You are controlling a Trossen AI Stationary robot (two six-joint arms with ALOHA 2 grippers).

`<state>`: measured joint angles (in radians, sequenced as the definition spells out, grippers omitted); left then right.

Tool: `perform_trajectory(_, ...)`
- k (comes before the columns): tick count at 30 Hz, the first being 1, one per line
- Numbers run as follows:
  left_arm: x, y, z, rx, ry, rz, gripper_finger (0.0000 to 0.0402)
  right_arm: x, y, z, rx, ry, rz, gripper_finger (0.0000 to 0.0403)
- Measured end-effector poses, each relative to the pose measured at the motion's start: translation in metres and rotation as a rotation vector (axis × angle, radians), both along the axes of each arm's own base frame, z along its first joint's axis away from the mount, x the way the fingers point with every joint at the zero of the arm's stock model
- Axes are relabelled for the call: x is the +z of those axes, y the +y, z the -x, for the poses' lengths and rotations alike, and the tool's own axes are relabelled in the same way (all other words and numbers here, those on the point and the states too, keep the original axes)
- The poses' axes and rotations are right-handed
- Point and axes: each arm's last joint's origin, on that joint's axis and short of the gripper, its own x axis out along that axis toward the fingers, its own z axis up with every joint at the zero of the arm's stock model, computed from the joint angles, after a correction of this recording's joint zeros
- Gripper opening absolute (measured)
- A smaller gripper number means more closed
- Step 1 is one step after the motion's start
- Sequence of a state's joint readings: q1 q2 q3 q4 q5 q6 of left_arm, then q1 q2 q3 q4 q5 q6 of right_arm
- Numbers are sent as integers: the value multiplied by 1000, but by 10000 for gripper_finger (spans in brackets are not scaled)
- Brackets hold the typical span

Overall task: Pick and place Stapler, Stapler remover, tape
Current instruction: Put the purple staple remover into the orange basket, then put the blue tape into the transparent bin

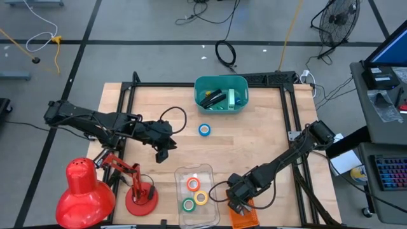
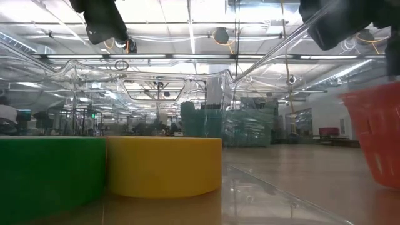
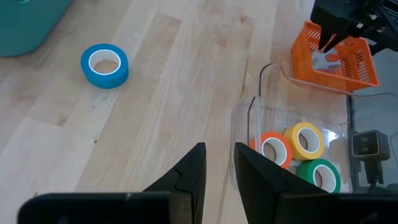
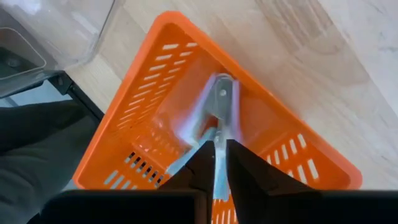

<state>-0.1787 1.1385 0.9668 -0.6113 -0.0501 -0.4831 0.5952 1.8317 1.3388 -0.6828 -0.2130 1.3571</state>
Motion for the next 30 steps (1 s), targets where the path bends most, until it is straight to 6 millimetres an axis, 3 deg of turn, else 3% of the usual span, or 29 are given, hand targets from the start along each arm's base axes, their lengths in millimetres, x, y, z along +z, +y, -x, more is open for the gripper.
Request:
perform_trajectory(8, 0, 0, 0, 0, -1, 0, 86, 0, 1, -1, 7, -12, -6, 54)
perform_trajectory(13, 0, 0, 0, 0, -1, 0, 85, 7, 5, -11, -10, -118, -84, 54)
perform_trajectory(19, 4, -1, -3, 3, -49, 25, 86, 36, 18, -43, -17, -521, -325, 54)
perform_trajectory(23, 8, -2, -7, 0, -100, 47, 86, 63, 10, -65, -100, -846, -409, 54)
perform_trajectory(27, 11, -2, -9, 14, -143, 50, 86, 98, -10, -77, -219, -1191, -375, 48)
perform_trajectory(30, 12, 0, -10, 45, -165, 13, 86, 123, -28, -78, -289, -1431, -228, 35)
